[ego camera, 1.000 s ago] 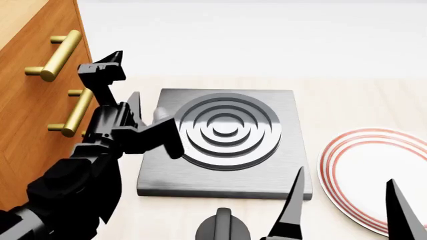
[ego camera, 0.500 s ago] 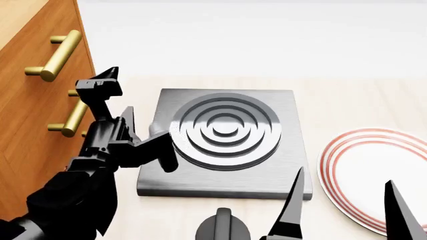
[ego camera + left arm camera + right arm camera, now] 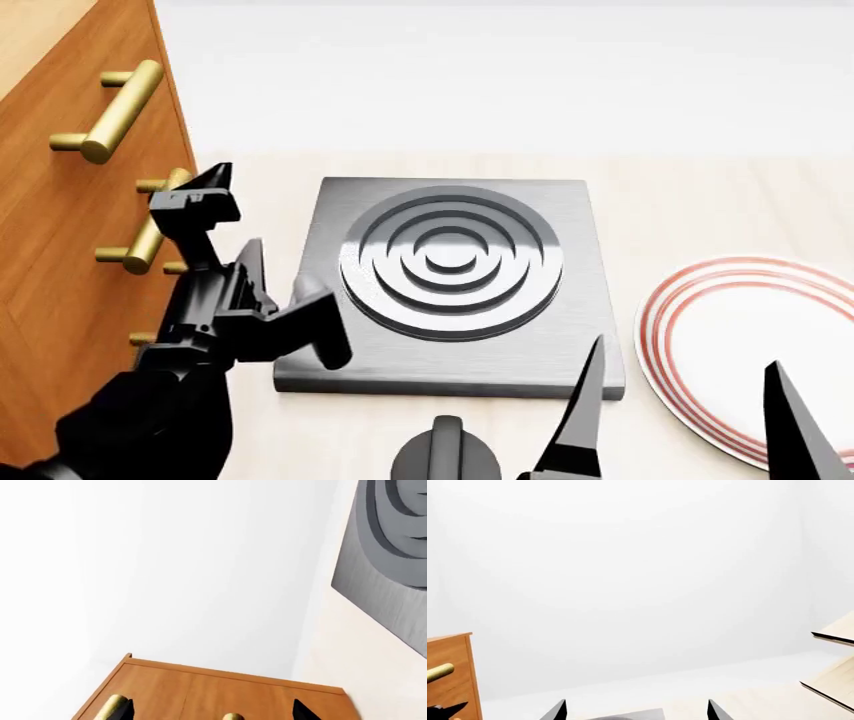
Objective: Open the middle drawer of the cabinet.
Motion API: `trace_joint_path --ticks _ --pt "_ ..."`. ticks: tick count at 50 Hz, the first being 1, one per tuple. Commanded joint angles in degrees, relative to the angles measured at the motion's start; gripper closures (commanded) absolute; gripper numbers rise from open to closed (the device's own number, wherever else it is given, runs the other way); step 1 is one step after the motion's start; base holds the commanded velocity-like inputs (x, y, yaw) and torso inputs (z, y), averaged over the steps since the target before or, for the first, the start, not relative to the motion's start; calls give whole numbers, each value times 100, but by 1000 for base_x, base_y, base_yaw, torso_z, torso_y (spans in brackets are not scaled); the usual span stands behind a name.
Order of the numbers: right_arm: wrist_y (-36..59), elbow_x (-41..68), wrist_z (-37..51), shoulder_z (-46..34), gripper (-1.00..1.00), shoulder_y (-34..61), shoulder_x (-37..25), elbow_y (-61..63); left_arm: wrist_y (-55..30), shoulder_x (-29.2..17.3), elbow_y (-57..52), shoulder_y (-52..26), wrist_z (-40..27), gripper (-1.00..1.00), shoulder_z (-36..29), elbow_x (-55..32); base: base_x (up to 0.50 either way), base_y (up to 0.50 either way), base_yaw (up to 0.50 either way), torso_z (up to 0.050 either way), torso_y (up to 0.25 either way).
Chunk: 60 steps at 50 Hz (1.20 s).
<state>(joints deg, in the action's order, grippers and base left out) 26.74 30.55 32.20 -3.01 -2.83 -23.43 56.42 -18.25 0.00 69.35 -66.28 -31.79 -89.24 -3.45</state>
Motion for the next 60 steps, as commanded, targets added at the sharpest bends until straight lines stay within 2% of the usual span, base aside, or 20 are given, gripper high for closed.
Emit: trace_joint_path --ticks 1,32,60 --pt "-49 18 41 -25 -100 -15 -46 -12 8 0 76 144 -102 -100 16 -40 0 0 0 0 0" --pt "-130 35 141 -142 -100 19 -141 -49 76 -1 373 254 -168 -100 31 -47 0 0 0 0 0" --pt "-222 55 238 -216 -100 11 -235 -69 -299 -13 562 273 -109 -100 191 87 0 0 0 0 0"
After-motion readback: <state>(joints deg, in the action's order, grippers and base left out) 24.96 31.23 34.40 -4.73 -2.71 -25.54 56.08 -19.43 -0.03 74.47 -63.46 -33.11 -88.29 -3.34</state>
